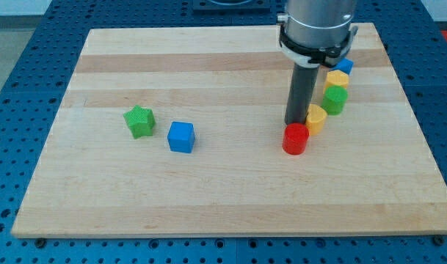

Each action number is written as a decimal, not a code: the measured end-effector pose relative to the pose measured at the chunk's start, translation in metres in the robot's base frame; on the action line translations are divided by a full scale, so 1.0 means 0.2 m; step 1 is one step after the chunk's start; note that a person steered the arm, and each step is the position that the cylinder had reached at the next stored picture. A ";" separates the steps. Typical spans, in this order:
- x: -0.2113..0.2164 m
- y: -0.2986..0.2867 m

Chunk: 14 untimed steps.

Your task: Push the red circle below the yellow heart

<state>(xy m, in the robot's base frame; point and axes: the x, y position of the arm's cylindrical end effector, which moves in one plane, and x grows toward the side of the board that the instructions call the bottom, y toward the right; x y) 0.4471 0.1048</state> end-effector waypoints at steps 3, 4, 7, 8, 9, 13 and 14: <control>0.00 -0.13; 0.01 -0.33; 0.30 -0.17; 0.29 -0.07; 0.29 -0.05; 0.23 -0.20; 0.22 -0.09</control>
<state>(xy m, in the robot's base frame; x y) 0.4919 0.0875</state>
